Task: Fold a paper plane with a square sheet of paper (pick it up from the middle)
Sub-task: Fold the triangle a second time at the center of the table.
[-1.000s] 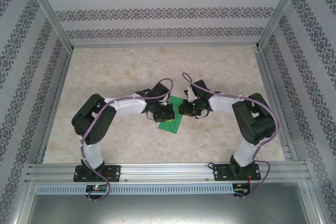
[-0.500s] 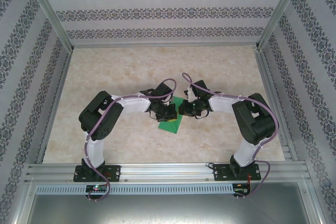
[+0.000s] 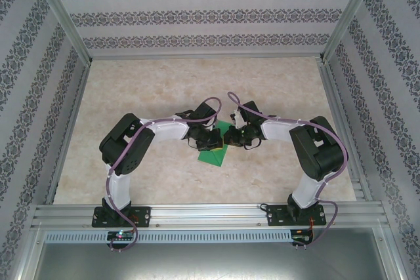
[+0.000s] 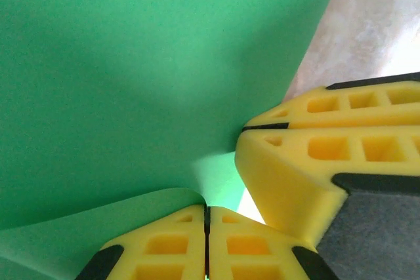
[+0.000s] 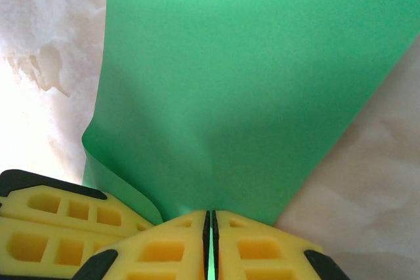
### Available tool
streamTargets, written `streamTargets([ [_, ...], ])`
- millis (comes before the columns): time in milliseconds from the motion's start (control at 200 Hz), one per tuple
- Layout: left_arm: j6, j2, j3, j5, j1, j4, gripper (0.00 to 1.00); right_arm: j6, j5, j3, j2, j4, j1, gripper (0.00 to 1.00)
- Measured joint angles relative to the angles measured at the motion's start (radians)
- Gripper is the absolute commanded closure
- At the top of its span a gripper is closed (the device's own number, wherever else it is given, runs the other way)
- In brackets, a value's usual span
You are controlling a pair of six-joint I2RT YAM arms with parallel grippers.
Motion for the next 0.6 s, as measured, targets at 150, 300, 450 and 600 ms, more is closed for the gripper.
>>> streamTargets([
  [150, 0.0, 0.007, 0.004, 0.003, 0.0, 0.002, 0.91, 0.0, -0.001, 0.0, 0.003, 0.001, -0.001, 0.89],
  [300, 0.005, 0.014, 0.007, 0.006, 0.0, 0.002, 0.9, 0.0, -0.001, 0.0, 0.003, 0.0, -0.003, 0.88],
  [450, 0.008, 0.019, 0.007, 0.013, 0.0, 0.009, 0.9, 0.0, -0.003, 0.0, 0.002, -0.005, -0.008, 0.87],
  [600, 0.008, 0.023, 0.008, 0.019, 0.0, 0.017, 0.91, -0.004, -0.005, 0.0, 0.001, -0.012, -0.021, 0.86],
])
